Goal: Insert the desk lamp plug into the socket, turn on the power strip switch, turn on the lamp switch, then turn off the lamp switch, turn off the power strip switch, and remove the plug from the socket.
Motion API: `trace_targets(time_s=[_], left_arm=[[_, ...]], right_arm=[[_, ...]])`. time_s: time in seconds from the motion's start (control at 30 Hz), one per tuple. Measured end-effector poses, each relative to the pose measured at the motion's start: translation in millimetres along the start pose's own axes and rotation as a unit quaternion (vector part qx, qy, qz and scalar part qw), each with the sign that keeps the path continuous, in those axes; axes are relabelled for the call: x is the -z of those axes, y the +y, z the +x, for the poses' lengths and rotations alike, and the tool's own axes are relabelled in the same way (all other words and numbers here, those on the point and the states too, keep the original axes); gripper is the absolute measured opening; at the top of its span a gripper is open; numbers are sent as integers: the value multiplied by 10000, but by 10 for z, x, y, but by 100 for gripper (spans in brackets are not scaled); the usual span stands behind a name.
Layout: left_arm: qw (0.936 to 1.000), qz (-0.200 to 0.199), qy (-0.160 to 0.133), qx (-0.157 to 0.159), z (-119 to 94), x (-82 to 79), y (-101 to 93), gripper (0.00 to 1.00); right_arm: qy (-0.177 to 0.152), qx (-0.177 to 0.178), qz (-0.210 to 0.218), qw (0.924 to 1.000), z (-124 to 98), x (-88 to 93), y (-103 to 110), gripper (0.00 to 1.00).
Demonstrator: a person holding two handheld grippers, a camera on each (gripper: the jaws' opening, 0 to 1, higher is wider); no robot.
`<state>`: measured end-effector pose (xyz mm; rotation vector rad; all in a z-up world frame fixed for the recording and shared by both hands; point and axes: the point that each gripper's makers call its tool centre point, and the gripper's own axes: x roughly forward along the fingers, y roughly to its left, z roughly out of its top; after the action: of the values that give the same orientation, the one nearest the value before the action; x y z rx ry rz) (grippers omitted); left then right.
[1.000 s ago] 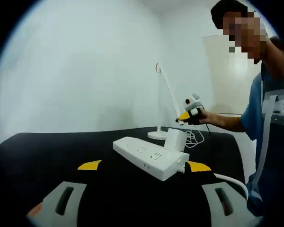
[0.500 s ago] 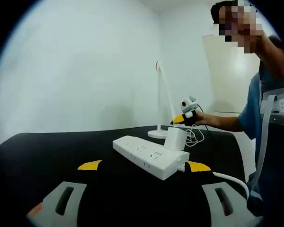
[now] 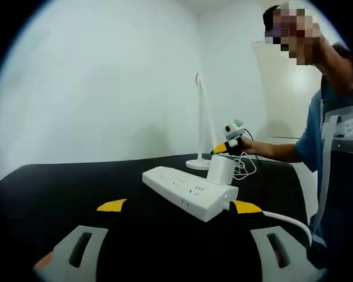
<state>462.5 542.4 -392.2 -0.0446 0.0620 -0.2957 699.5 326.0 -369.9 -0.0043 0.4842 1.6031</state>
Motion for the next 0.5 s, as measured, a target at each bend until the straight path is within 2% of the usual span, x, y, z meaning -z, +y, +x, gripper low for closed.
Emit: trace_targets(time_s=[0.5], left_arm=[[10000, 17, 53, -17, -22, 18, 0, 65]], right_arm=[[-1, 189, -124, 9997, -2, 6, -202, 10]])
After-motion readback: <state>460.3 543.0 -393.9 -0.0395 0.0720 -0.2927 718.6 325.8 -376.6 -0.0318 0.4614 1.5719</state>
